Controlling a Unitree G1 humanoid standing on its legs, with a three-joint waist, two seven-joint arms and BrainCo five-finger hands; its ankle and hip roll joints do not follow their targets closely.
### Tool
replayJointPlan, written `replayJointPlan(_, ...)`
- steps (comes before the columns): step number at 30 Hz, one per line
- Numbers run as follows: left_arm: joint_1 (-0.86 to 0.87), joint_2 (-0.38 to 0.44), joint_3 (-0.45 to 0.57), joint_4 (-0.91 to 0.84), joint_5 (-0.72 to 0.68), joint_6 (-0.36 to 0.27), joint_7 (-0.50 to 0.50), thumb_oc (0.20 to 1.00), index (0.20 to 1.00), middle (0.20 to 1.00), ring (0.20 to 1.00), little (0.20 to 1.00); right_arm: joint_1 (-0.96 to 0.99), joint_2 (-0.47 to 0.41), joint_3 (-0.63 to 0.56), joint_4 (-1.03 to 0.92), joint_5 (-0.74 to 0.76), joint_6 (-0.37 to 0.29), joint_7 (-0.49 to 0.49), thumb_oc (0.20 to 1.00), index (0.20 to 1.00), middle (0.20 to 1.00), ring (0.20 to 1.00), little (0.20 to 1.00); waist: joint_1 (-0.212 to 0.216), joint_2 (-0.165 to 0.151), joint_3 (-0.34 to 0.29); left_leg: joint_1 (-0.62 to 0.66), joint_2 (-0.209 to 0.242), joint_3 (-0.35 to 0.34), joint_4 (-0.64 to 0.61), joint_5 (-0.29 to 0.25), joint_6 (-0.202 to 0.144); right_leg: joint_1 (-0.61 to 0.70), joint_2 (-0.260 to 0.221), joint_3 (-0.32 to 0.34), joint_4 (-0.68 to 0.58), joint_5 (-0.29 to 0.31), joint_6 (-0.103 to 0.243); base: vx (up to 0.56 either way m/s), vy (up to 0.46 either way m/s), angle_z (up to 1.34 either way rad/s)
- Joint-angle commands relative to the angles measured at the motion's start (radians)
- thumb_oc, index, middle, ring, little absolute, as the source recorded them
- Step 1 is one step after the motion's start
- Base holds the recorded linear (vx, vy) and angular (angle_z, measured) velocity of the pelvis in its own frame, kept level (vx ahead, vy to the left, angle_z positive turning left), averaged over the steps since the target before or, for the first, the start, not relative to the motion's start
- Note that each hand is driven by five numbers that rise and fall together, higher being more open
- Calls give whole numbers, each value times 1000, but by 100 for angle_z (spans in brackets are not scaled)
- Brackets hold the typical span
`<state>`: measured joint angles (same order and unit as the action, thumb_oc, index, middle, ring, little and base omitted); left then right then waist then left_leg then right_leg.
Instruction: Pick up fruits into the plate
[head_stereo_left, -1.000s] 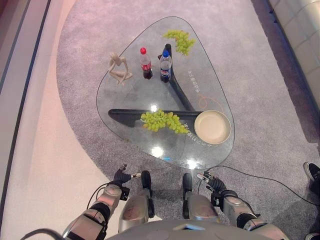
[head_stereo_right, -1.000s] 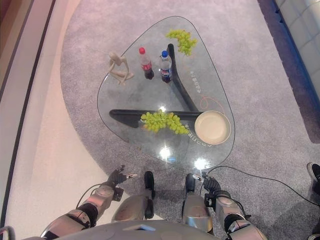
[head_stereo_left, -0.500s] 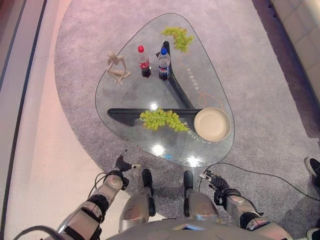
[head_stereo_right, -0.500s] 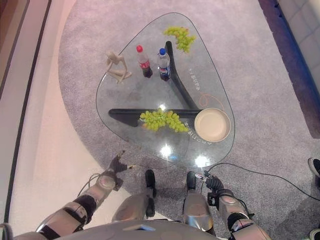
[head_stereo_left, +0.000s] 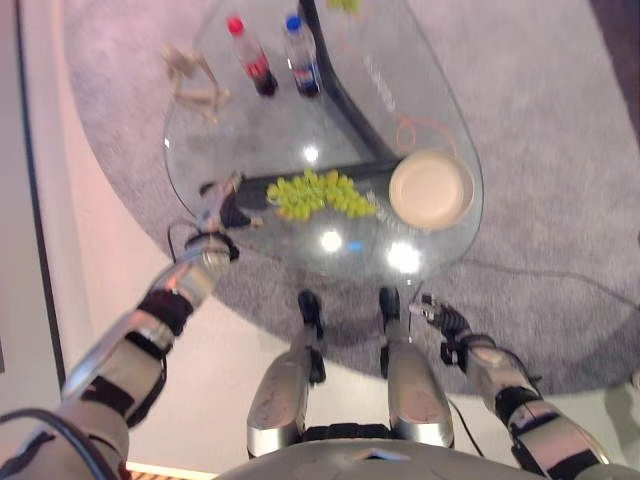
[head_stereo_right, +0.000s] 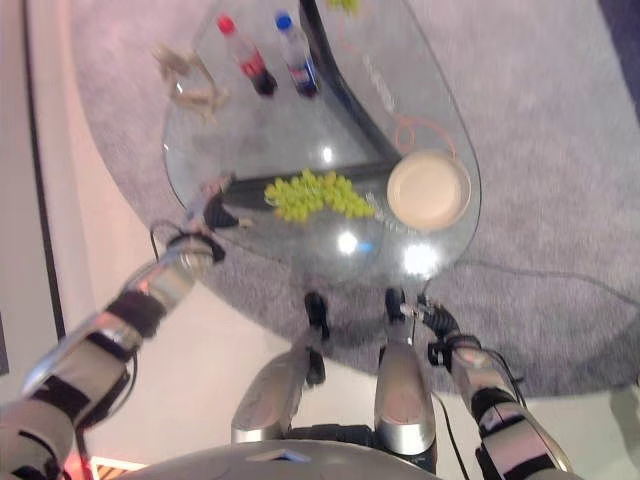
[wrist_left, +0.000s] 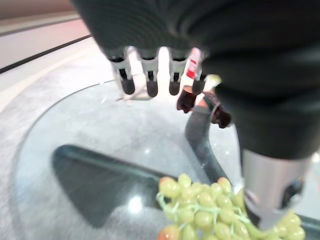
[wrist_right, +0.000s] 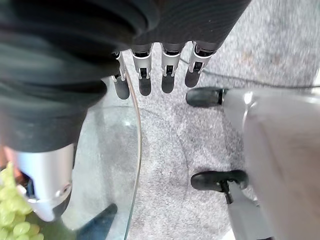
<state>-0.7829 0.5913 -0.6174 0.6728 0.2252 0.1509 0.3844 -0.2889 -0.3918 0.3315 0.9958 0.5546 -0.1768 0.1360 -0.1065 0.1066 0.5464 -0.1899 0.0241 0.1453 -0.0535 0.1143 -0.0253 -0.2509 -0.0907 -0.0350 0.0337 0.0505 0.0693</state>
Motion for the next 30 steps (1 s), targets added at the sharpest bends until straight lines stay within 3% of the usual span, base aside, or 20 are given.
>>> replayJointPlan(1, -78, 56, -8, 7, 90, 61, 5, 1000, 1000, 1000, 1000, 1000, 31, 2, 23, -81, 63, -36, -7, 1000, 1000, 1000, 1000, 1000, -13, -51, -26, -122, -53, -88, 159, -127, 19, -191, -24, 21, 133, 17, 29, -73, 3, -15)
replayJointPlan(12, -333, 21, -112, 175, 191, 185, -24, 1000, 1000, 1000, 1000, 1000, -8, 21, 37, -225, 191, -68, -36, 1000, 1000, 1000, 1000, 1000, -68, -90, -26, -422, -52, -57, 278, -113, 15, -476, 20, 56, 215, 40, 23, -75, -61, -12)
replayJointPlan(30, -485, -55, -151, 411, 99, 290, -6, 1000, 1000, 1000, 1000, 1000, -62, 55, 84, -328, 305, -113, -40, 1000, 1000, 1000, 1000, 1000, -127, -133, -26, -638, -42, -33, 343, -97, -7, -682, 76, 98, 241, 66, 15, -41, -36, -5)
